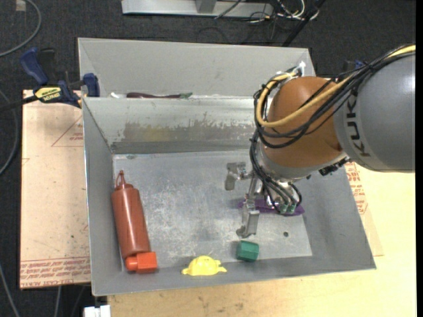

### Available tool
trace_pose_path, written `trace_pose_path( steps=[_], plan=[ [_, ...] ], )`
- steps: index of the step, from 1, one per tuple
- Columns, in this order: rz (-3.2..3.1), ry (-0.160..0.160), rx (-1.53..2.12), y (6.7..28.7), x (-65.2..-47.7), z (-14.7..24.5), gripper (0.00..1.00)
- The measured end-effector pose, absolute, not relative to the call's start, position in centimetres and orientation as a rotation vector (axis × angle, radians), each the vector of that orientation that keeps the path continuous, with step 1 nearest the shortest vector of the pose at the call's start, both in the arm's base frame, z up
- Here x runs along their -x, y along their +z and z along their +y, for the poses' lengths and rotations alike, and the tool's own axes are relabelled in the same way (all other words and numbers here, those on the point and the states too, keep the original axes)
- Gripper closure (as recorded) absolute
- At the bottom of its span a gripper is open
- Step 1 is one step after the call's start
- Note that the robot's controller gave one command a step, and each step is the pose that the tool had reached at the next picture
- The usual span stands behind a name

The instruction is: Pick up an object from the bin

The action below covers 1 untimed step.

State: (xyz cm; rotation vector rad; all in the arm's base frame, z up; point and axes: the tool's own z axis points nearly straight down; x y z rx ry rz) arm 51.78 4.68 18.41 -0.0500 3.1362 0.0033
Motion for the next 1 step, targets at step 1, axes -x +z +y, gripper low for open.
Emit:
trace_pose_path(
  steps=[1],
  plan=[
    [3.137,0.002,0.131,14.56,-51.37,2.53,0.0]
  ],
)
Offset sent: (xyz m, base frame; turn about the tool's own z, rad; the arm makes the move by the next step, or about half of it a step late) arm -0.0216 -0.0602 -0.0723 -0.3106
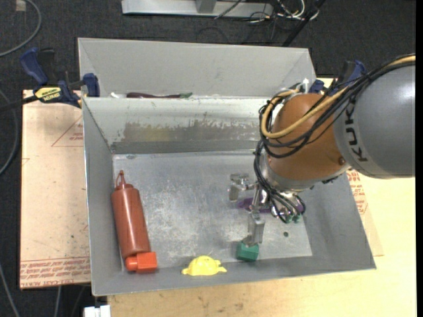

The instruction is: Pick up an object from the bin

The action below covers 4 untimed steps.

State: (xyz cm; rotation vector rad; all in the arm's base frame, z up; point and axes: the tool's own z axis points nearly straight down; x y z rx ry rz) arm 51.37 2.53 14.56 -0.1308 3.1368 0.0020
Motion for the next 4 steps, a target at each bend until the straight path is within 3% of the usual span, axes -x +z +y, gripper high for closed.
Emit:
trace_pose_path(
  steps=[1,2,3,4],
  plan=[
    [3.14,0.003,-0.127,12.7,-50.7,1.3,0.0],
    [3.137,0.003,0.149,11.6,-50.1,0.3,0.0],
    [3.14,0.004,-0.054,8.8,-52.2,-7.3,1.0],
    [3.14,0.005,-0.055,8.8,-52.2,-7.3,0.0]
  ],
)
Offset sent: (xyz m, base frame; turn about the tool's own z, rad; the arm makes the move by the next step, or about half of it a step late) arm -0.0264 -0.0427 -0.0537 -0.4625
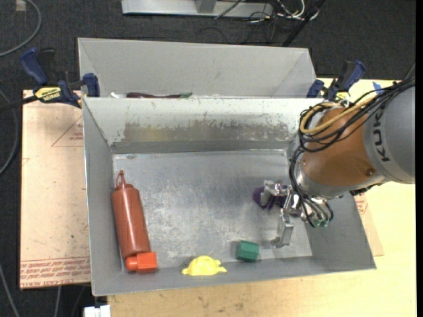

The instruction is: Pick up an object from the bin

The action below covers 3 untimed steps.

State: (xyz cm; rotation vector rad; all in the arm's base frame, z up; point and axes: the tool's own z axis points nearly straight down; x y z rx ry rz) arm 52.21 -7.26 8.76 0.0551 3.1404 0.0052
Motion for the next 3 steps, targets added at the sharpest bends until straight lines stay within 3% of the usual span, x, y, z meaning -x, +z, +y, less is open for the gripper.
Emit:
trace_pose_path(
  steps=[2,3],
  plan=[
    [3.141,0.009,-0.119,8.8,-53.1,-8.1,0.0],
    [3.113,0.005,-0.379,7.4,-56.0,-10.9,0.0]
  ],
)
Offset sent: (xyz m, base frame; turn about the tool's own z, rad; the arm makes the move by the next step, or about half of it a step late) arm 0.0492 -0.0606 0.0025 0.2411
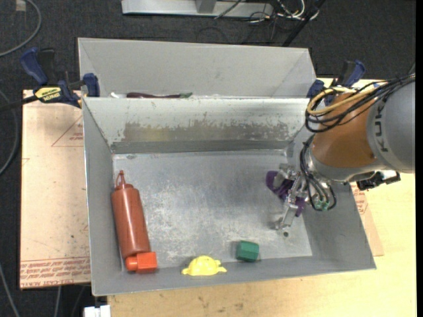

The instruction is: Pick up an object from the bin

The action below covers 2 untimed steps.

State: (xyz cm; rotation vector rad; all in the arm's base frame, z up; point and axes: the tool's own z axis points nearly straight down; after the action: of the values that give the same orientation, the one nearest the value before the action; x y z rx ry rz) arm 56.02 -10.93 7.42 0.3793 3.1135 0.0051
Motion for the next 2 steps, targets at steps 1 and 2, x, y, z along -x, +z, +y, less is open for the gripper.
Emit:
trace_pose_path(
  steps=[1,2],
  plan=[
    [3.131,0.007,-0.241,7.1,-57.4,-11.2,0.0],
    [3.123,0.009,-0.29,7.5,-59.8,-12.0,0.0]
  ],
)
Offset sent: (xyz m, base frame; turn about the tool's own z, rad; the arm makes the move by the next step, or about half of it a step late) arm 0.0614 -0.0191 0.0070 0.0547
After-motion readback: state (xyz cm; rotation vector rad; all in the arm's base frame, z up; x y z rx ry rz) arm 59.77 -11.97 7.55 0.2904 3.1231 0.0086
